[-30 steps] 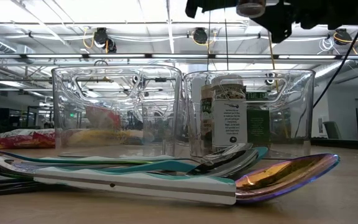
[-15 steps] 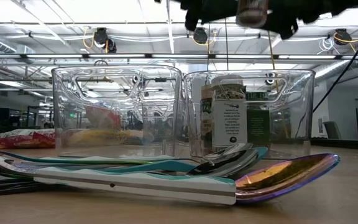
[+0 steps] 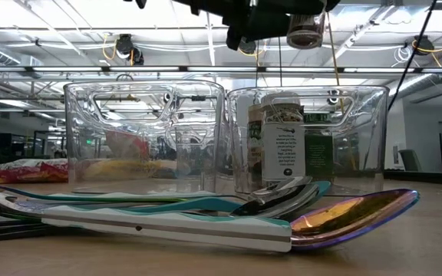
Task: Pick & Place Food Item
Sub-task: Put the brown seasoning bottle into the bottom right transparent bin
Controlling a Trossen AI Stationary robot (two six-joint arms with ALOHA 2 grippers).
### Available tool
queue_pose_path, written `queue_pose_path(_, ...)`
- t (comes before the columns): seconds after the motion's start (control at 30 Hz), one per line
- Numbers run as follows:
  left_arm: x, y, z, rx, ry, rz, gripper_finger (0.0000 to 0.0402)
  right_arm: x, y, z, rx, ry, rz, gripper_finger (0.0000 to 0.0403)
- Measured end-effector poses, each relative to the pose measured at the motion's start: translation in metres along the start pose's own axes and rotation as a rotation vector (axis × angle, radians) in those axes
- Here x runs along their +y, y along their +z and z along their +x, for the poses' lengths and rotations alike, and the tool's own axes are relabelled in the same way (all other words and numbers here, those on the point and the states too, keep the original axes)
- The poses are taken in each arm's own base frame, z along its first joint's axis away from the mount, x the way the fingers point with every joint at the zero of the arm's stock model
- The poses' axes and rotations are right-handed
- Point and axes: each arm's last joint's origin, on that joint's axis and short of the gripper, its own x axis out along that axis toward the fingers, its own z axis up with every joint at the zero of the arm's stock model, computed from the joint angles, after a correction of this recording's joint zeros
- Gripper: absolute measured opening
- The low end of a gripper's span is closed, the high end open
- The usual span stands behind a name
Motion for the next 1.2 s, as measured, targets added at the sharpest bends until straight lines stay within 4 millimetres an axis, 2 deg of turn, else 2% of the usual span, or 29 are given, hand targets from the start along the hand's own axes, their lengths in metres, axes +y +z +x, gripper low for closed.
queue_pose_path(0.13, -0.002, -0.003, -0.001, 0.029, 0.0, 0.003, 0.0194, 0.001, 0.0, 0.012, 0.054, -0.001, -0.015, 0.0327)
queue_pose_path(0.3, -0.001, -0.004, 0.0, 0.033, 0.005, 0.001, 0.0194, -0.005, 0.0, 0.014, 0.063, -0.016, -0.004, 0.0295)
queue_pose_path(0.67, -0.002, -0.003, -0.001, 0.025, 0.002, 0.001, 0.0194, -0.011, -0.006, 0.007, 0.124, -0.036, 0.01, 0.0163)
queue_pose_path(1.07, -0.002, -0.003, -0.001, 0.029, 0.004, -0.014, 0.0194, -0.011, -0.004, 0.007, 0.104, -0.026, -0.012, 0.016)
queue_pose_path(1.13, -0.003, -0.002, -0.002, 0.029, 0.0, -0.038, 0.0224, -0.011, -0.004, 0.007, 0.102, -0.025, -0.013, 0.016)
queue_pose_path(1.2, -0.005, 0.003, -0.004, 0.012, -0.007, -0.056, 0.0283, -0.011, -0.004, 0.005, 0.101, -0.024, -0.022, 0.016)
